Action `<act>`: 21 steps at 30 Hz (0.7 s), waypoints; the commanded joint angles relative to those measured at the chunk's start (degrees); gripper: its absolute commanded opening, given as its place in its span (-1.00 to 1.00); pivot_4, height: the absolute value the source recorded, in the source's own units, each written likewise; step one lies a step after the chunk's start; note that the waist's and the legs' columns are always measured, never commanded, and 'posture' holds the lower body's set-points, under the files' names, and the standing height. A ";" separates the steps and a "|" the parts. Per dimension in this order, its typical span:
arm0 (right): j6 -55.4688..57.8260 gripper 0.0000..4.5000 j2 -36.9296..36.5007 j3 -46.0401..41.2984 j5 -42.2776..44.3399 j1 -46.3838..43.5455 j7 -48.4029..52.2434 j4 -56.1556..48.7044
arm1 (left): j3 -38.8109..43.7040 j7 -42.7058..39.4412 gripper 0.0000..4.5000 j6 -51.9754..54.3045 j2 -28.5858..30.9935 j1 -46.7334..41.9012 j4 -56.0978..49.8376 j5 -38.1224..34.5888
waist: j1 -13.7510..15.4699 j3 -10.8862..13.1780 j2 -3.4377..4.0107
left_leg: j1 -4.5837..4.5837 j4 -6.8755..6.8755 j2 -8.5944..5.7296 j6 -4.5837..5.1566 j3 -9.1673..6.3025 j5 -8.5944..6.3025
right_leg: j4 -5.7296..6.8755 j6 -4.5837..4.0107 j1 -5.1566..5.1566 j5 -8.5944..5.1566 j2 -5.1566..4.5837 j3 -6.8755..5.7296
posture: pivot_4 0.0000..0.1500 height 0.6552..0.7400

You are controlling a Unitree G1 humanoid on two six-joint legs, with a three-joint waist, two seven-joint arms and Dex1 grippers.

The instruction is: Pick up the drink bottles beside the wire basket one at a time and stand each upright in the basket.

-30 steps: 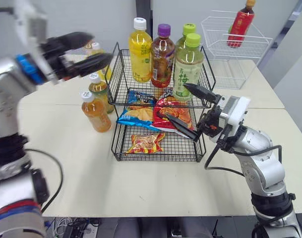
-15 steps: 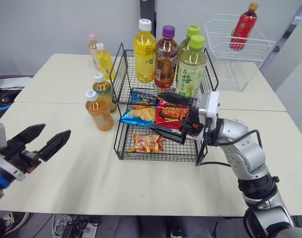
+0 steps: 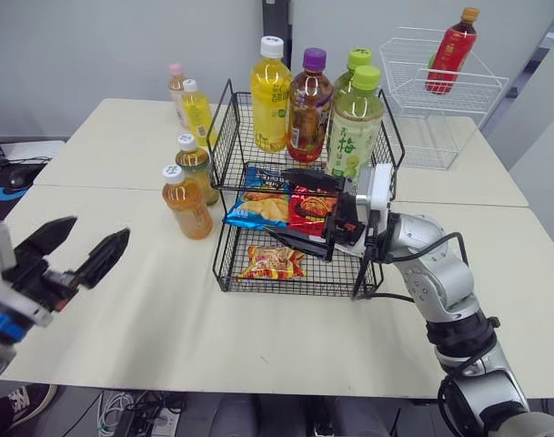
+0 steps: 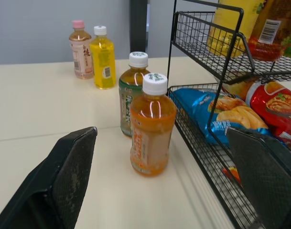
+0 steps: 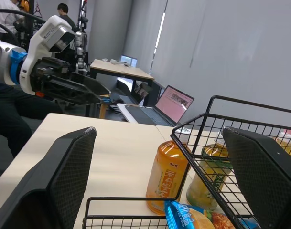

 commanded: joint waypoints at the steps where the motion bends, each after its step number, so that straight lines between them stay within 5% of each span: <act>1: -0.35 1.00 -0.53 -1.31 -0.74 0.74 -2.00 -4.15 | -8.29 1.83 0.99 -5.56 1.31 -6.59 6.09 6.02 | 0.20 0.01 0.01 | 0.00 -0.01 0.00 0.00 0.02 0.00 | -0.02 -0.01 0.00 0.01 0.00 0.01 | 1.00 1.00; 11: 1.27 1.00 -2.42 -2.10 -2.58 3.06 -6.55 -8.86 | -26.55 1.24 0.99 -17.00 -0.95 -26.75 26.63 18.29 | 0.12 0.01 0.00 | -0.17 -0.06 0.02 0.06 0.10 -0.04 | -0.22 0.00 -0.08 0.04 0.00 -0.01 | 1.00 1.00; 21: 2.68 1.00 -3.84 -2.64 -2.89 4.11 -9.14 -11.63 | -33.03 -0.78 0.99 -22.80 -2.95 -34.27 37.32 23.76 | 0.15 0.01 0.02 | -0.19 -0.10 0.02 0.05 0.09 -0.04 | -0.21 0.03 -0.12 0.02 0.00 -0.03 | 1.00 1.00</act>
